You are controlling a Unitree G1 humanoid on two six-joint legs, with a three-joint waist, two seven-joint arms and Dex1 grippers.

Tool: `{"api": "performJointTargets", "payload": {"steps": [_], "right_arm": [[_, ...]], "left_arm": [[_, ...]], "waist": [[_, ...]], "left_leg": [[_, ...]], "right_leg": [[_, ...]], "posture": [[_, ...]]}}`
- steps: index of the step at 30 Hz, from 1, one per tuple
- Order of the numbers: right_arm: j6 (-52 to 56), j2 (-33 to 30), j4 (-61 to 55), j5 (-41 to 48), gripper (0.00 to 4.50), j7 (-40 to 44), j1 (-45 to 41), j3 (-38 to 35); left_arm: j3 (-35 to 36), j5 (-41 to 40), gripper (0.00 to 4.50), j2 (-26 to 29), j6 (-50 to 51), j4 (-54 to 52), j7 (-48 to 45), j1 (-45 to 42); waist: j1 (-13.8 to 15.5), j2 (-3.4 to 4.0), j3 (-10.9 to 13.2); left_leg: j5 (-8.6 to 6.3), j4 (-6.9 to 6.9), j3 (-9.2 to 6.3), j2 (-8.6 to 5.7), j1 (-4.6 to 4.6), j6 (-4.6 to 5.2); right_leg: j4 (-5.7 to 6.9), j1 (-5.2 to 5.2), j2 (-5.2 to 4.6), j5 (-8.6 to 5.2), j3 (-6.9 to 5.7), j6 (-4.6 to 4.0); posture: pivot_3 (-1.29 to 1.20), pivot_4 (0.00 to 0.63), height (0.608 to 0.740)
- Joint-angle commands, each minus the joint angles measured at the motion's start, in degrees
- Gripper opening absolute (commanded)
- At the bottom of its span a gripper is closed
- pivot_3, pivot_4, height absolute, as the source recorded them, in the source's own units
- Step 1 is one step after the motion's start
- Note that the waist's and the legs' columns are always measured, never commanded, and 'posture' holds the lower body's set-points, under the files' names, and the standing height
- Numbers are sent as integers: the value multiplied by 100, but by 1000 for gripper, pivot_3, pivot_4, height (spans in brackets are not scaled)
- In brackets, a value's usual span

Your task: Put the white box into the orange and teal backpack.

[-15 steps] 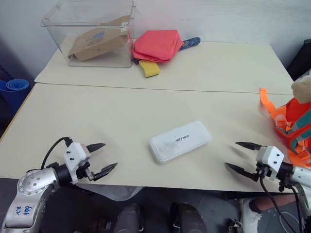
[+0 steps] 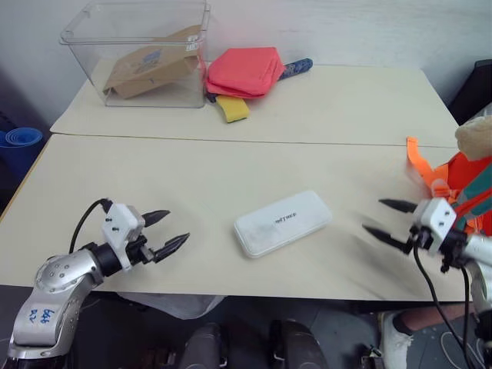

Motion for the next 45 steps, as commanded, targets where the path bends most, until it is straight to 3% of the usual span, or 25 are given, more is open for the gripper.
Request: {"api": "performJointTargets", "payload": {"steps": [1,5,8,10,18,24,32,35,40,43,45], "right_arm": [[49,-4,226,-439,2520,-54,-396,443],[45,249,791,-1013,1178,-637,-1237,838],[-84,385,1205,-1386,69,-600,-1557,1260],[-189,469,1354,-1401,0,-455,-1683,1400],[-210,489,1145,-1032,0,236,-1665,1465],[185,282,117,-614,0,463,-973,1250],[1153,13,-1227,-233,0,102,322,634],[851,-190,-1040,-447,0,-22,646,432],[803,-313,-1113,-251,0,169,953,267],[702,-298,-956,-329,0,227,795,362],[630,-256,-829,-389,0,263,609,476]], "left_arm": [[-695,203,2638,40,478,-133,124,-80],[-1315,309,1428,-65,645,-231,129,-456],[-1602,286,405,-114,581,-138,-61,-700],[-1845,333,37,-204,507,-27,-153,-926],[-2634,832,37,-675,306,689,-181,-1860],[-2829,1100,37,-927,-65,1090,-324,-2193],[-2542,1007,37,-1085,-25,1049,-340,-2045],[-2113,744,641,-867,679,1018,-261,-1916],[-1140,-805,2188,-282,3768,1536,-586,-2422],[-1245,-1319,3103,-66,5128,2065,-855,-3115],[-1285,-1274,3738,-262,5792,2583,-583,-3605]], "waist": [[7,0,0],[7,0,0],[13,0,0],[22,0,0],[9,0,0],[48,0,0],[45,0,0],[37,0,0],[15,0,0],[20,0,0],[22,0,0]], "left_leg": [[2,0,0,1,2,-2],[5,4,5,-2,-5,4],[8,11,2,-1,-11,2],[11,9,-1,-1,-11,-1],[15,12,2,-3,-14,7],[17,13,-1,-2,-15,5],[16,12,-4,-3,-16,6],[16,13,-4,-3,-15,6],[19,13,-4,4,-9,1],[23,14,-3,2,-4,-2],[23,13,-3,-2,-4,-1]], "right_leg": [[1,1,5,-1,-1,-2],[-1,-1,6,-1,2,-3],[0,-5,6,-1,1,-3],[2,-5,9,-2,-2,-3],[11,2,16,1,-2,2],[11,3,16,1,-4,2],[7,3,10,1,-5,2],[5,3,10,1,-5,2],[6,3,15,1,-4,2],[10,3,17,0,0,2],[12,3,18,0,2,2]], "posture": [[0,150,740],[0,150,740],[0,150,740],[0,150,740],[0,150,740],[0,150,740],[0,150,740],[0,150,740],[0,150,740],[0,150,740],[0,150,740]]}}
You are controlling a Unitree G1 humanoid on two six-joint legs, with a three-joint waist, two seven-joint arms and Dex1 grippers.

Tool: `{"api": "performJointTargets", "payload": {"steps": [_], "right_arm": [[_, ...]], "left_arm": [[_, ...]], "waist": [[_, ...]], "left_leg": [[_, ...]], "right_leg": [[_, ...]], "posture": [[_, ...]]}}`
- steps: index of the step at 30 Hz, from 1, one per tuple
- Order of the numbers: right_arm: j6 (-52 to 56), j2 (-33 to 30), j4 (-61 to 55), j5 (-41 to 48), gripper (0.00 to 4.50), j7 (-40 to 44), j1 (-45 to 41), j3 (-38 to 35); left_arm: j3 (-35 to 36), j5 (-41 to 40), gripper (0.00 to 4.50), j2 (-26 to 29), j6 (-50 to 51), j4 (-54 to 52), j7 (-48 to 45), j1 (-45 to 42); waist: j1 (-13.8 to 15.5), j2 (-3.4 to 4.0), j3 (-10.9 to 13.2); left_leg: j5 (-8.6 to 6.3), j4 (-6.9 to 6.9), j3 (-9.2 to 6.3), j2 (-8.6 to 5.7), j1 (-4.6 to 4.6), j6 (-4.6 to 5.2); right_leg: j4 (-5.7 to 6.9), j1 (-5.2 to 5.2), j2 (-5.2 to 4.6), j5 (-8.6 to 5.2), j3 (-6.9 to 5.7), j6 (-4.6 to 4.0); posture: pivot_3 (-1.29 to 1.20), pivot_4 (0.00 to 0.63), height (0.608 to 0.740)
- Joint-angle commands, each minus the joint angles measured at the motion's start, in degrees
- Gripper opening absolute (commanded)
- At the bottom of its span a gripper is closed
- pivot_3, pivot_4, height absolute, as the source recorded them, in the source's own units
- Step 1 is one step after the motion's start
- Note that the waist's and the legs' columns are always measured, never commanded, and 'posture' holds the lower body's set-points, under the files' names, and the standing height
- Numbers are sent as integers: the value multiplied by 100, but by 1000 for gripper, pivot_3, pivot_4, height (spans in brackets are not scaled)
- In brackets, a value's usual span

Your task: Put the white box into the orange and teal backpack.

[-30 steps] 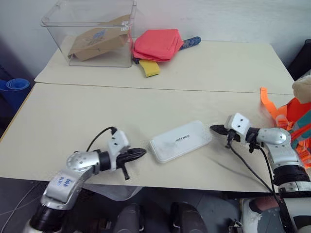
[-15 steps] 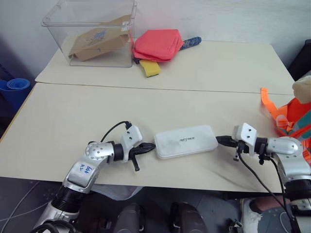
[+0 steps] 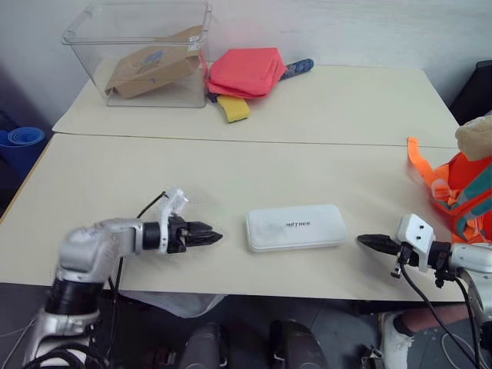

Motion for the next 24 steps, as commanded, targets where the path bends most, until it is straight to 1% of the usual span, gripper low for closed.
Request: {"api": "performJointTargets", "payload": {"steps": [1,4,8,10,12,14,17,19,24], "right_arm": [[-201,-27,123,-49,0,93,-334,132],[-313,30,355,-154,0,157,-614,341],[-452,86,618,-222,0,188,-862,487],[-467,224,739,-247,0,206,-1071,616],[-538,327,819,-227,0,234,-1169,685],[-622,350,853,-245,0,252,-1186,704],[-719,389,892,-295,0,222,-1234,756],[-745,428,914,-294,0,199,-1263,769],[-866,542,939,-308,0,98,-1335,825]], "left_arm": [[-128,-191,4020,-291,1163,681,185,-585],[-179,-322,4020,-645,1617,1002,269,-898],[-230,-437,4020,-920,1726,1281,575,-1025],[-198,-508,4020,-1300,1726,1467,945,-1089],[141,-514,4020,-1757,1726,1765,1445,-1183],[417,-589,4020,-1993,1726,2019,1791,-1291],[679,-789,4020,-2223,1726,2521,2199,-1513],[660,-1025,4020,-2262,1726,2764,2346,-1613],[589,-1900,4020,-2409,1726,3260,2725,-1896]], "waist": [[12,0,0],[28,0,0],[29,0,0],[26,0,-1],[41,0,-1],[101,0,-1],[129,0,-1],[137,0,-1],[133,0,-1]], "left_leg": [[0,1,0,-3,0,1],[2,0,-2,-12,0,4],[2,-2,-7,-13,-5,5],[2,-1,-8,-15,-5,6],[4,7,-12,-15,3,8],[2,17,-26,-16,22,10],[-9,12,-29,-15,57,4],[-9,11,-29,-15,60,4],[-12,9,-28,-13,63,-1]], "right_leg": [[3,0,1,0,1,0],[6,2,4,0,-1,0],[9,5,5,0,-5,1],[9,7,5,1,-5,1],[3,20,1,2,-6,3],[-12,49,-3,2,-9,4],[-23,87,-9,2,-8,5],[-23,89,-9,2,-7,5],[-20,89,-8,3,-6,5]], "posture": [[0,150,740],[0,150,740],[0,150,740],[0,150,740],[0,150,740],[0,150,740],[0,150,740],[0,150,740],[0,150,740]]}}
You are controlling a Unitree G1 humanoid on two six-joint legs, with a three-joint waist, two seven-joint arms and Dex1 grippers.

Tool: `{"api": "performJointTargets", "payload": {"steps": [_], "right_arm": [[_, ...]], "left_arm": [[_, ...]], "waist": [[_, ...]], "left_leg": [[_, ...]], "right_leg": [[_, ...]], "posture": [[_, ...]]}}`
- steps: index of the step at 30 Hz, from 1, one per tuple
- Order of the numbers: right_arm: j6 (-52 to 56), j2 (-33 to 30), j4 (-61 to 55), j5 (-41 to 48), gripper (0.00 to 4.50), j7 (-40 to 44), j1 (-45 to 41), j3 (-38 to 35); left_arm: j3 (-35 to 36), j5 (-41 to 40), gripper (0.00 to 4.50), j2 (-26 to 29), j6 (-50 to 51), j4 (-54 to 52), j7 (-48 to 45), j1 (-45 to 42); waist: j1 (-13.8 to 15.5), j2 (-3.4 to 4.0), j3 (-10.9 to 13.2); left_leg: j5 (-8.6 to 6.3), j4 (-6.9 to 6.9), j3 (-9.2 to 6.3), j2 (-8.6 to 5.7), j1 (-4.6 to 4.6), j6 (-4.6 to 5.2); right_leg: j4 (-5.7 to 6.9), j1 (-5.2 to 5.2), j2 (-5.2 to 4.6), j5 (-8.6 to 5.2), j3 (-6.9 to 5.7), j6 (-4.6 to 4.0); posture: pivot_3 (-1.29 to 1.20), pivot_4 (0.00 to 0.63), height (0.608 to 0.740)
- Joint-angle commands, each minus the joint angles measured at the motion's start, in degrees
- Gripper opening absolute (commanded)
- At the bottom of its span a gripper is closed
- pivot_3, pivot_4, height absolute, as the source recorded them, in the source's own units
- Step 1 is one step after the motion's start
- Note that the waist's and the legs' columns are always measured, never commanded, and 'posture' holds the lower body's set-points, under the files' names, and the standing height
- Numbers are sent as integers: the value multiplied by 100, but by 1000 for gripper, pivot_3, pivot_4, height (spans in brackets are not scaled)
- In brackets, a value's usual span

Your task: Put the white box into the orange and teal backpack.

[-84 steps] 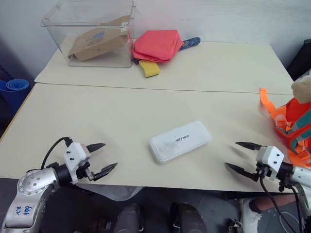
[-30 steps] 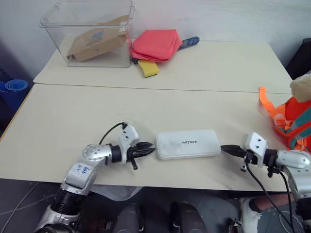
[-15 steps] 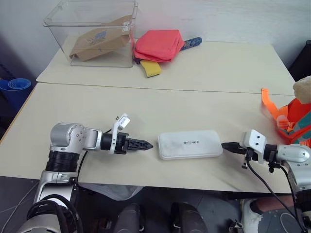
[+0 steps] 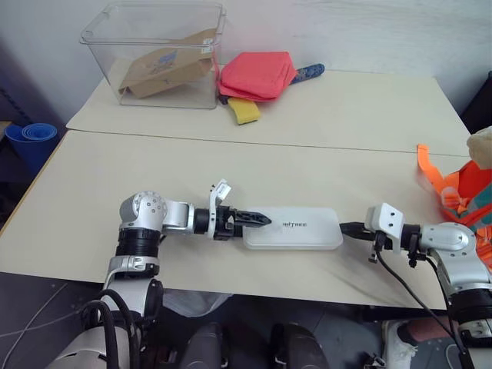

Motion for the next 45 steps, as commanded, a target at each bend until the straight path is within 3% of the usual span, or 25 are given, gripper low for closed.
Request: {"api": "performJointTargets", "payload": {"steps": [1,7,10,12,15,21,25,28,33,42,45], "right_arm": [[-147,118,-37,40,0,-101,-74,-26],[242,42,-399,163,0,-321,296,-198],[828,29,-990,658,0,-514,806,-637],[1182,56,-1614,1056,352,-641,1329,-1005],[1530,306,-2809,1597,1190,-1165,2615,-1911],[1988,1177,-4069,2171,3286,-2458,4449,-3707],[1900,1754,-4102,2203,4478,-3245,4931,-4536],[1931,1621,-3797,2034,4478,-3642,4645,-4716],[2154,923,-2856,1859,4478,-4017,3409,-4542],[2012,259,-1123,1288,4478,-3992,1107,-3511],[1610,164,-251,927,3864,-4161,219,-3180]], "left_arm": [[-30,-554,3838,-230,13,355,374,-162],[595,-968,2210,-437,13,748,1023,-324],[297,-1183,1295,-279,13,197,979,-87],[-87,-1007,1210,-44,-256,-850,448,241],[-1095,-302,1210,659,-2079,-2747,-1503,938],[-1232,541,1210,1095,-4624,-3158,-3621,1527],[-1545,1241,1210,1432,-5881,-3312,-4575,1711],[-1662,1321,1210,1514,-5930,-3262,-4828,1719],[-1808,1593,1210,1513,-6139,-3156,-4964,1686],[-1549,1538,1210,1762,-6010,-3540,-4845,1998],[-1400,1475,1210,1779,-5982,-3621,-4755,2089]], "waist": [[-3,0,0],[0,-1,1],[5,-2,1],[0,-1,1],[2,0,1],[33,10,-2],[2,13,-4],[-71,16,-6],[-165,27,-2],[-144,36,2],[-150,38,4]], "left_leg": [[0,0,0,0,0,0],[0,-4,1,1,-1,-1],[0,-14,-1,1,-1,-1],[-1,-20,0,0,-3,-4],[-5,-37,1,5,-4,-17],[-26,-42,20,11,4,-62],[-37,-52,21,16,4,-57],[-43,-59,42,16,8,-50],[-22,-58,49,16,11,-8],[-2,-53,53,12,-15,1],[0,-37,55,12,-30,4]], "right_leg": [[0,0,1,0,0,0],[-5,0,2,0,-1,0],[-3,0,2,0,-2,0],[1,-2,5,0,-1,0],[-6,-10,16,-2,0,-3],[-39,-9,15,-9,10,-15],[-42,-14,13,-9,15,-14],[-42,-24,13,-9,34,-14],[-30,-32,11,-8,44,-13],[3,-71,9,-14,42,-24],[12,-82,8,-13,42,-21]], "posture": [[0,150,740],[0,150,740],[0,150,740],[0,150,740],[0,150,740],[0,150,740],[0,150,740],[0,150,740],[0,150,740],[0,150,740],[0,150,740]]}}
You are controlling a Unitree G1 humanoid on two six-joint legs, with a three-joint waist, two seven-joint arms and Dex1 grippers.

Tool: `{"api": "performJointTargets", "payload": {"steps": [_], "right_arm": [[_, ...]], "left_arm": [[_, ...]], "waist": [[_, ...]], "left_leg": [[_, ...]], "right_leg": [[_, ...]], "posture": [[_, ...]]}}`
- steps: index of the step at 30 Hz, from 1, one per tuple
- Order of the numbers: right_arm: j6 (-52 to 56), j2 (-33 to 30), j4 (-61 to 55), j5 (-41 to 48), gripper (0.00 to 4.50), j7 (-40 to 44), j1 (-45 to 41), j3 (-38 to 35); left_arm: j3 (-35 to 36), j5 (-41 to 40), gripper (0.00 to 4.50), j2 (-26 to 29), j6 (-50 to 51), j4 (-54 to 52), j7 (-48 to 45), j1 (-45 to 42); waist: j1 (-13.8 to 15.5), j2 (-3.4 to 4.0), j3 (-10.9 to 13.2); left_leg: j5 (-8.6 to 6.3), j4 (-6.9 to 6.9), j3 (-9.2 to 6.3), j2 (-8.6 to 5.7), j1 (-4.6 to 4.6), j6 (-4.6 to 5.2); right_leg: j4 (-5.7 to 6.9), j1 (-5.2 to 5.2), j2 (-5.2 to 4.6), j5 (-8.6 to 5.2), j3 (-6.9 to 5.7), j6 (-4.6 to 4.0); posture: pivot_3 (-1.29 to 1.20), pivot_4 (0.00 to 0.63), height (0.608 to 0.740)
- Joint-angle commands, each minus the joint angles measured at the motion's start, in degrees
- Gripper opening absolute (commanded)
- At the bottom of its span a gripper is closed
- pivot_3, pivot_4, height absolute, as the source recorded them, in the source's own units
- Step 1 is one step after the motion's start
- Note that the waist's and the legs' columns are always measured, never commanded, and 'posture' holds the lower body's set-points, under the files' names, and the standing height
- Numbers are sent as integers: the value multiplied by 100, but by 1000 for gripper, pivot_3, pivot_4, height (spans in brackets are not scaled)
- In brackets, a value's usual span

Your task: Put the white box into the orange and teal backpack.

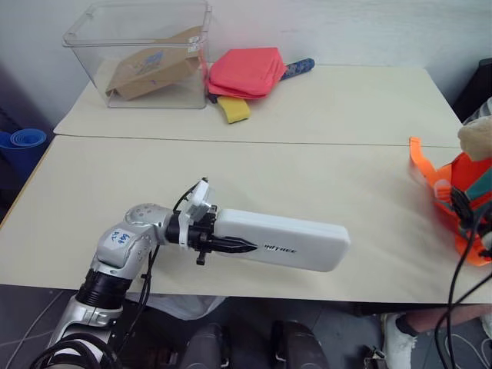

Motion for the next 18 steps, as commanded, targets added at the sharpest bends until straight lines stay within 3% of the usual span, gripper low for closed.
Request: {"api": "performJointTargets", "payload": {"steps": [1,7,11,14,18], "right_arm": [[-548,-232,717,-327,3580,-137,-730,196],[-786,-98,964,-63,1368,658,-1240,542],[-257,122,-45,741,33,1642,-1175,851],[972,264,-1424,1728,33,1950,-878,1167],[3219,102,-3760,4337,33,1784,-41,1486]], "left_arm": [[338,-207,1210,-14,-146,-311,70,42],[682,-427,1210,42,144,-260,236,189],[1106,-320,1210,55,-101,85,437,485],[1545,-584,1210,99,25,181,510,634],[1930,-569,1210,405,-1,262,456,877]], "waist": [[-9,2,1],[-1,3,2],[-36,4,2],[-110,5,3],[-147,9,6]], "left_leg": [[2,1,1,-3,-2,4],[5,-1,-2,-1,-7,3],[5,1,-2,-1,-14,4],[7,0,-7,10,-15,-1],[6,-5,-23,18,-35,-7]], "right_leg": [[0,-1,-2,1,1,2],[-1,-4,0,3,-1,5],[-1,-7,0,5,-2,9],[0,-9,5,5,-7,9],[10,-22,8,5,-17,8]], "posture": [[0,150,740],[0,150,740],[0,150,740],[0,150,740],[0,150,740]]}}
